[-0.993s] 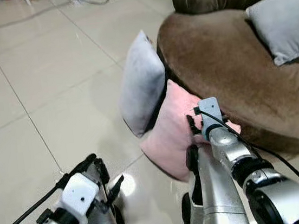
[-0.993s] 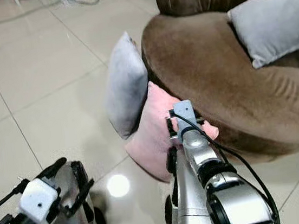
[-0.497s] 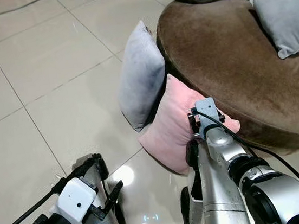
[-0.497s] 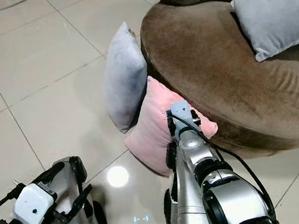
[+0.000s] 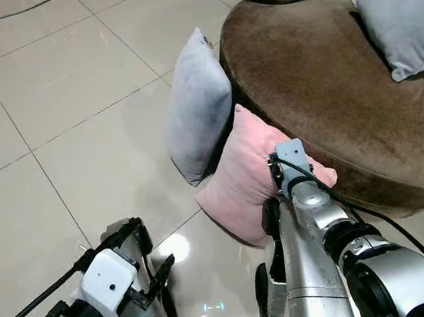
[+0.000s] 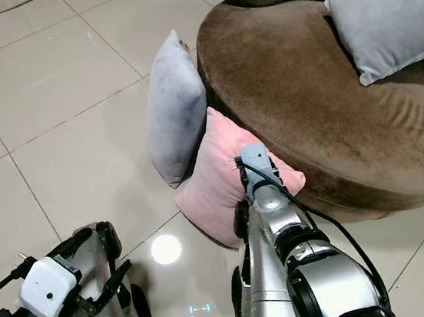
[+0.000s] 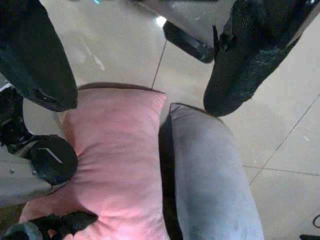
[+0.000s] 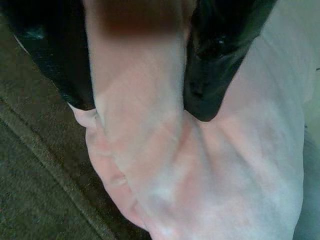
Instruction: Move the pillow to the sofa from floor
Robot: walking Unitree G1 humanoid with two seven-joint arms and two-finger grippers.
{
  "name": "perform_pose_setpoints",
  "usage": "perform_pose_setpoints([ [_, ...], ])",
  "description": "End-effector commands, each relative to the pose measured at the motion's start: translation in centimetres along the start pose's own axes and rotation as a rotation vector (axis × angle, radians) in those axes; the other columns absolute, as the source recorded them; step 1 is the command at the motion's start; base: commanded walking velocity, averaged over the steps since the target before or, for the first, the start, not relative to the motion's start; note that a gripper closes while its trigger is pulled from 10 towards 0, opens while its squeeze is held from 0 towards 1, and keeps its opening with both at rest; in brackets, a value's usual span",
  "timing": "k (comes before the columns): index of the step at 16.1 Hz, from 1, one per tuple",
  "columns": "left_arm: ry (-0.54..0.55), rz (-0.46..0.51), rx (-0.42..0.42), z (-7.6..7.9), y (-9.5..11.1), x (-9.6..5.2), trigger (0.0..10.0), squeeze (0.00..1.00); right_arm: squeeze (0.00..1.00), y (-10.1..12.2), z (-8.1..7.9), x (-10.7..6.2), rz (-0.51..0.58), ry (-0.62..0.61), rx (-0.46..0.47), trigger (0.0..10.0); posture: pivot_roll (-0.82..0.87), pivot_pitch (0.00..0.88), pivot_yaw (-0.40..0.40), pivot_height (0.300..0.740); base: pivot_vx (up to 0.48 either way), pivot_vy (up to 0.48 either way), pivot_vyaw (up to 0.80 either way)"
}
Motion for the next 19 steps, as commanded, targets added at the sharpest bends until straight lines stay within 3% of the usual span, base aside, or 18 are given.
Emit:
perform_pose_setpoints([
  [1,-0.020,-0.008,0.004,0.4,0.0,-0.1,10.0,0.00,0.00,-1.1,-0.5,-0.2,-0.036,0.022,0.003,0.0,0.09,0.278,-0.080,0.453,0.000,0.000,0.00],
  [7,-0.029,-0.004,0.010,0.5,0.0,0.3,10.0,0.00,0.00,-1.0,-2.0,-0.4,-0.014,0.134,-0.025,0.0,0.09,0.242,-0.082,0.453,0.000,0.000,0.00],
  [12,-0.032,0.012,0.019,0.2,-0.1,0.9,10.0,0.00,0.00,0.3,-6.3,-2.0,0.152,0.492,-0.130,0.0,0.08,0.175,-0.073,0.453,0.000,0.000,0.00],
  [15,-0.017,0.028,0.029,-0.4,0.0,1.5,10.0,0.00,0.00,1.5,-8.6,-3.6,0.262,0.716,-0.081,0.0,0.07,0.136,-0.063,0.453,0.000,0.000,0.00],
  [19,-0.009,0.039,0.043,-0.9,-0.2,2.2,10.0,0.00,0.00,3.2,-9.3,-5.6,0.439,0.904,-0.074,0.0,0.06,0.099,-0.049,0.453,0.000,0.000,0.00],
])
Point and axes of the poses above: a point about 5 cm out from each wrist's last joint towards the gripper, its own x axis pointing out of the wrist towards the gripper, its own y axis along the axis of the wrist's last joint, z = x × y, the point moved 4 cm from there along x, pointing out of the wrist towards the gripper, and after that the axes turned 7 degrees about -x, right-handed, at the moved point
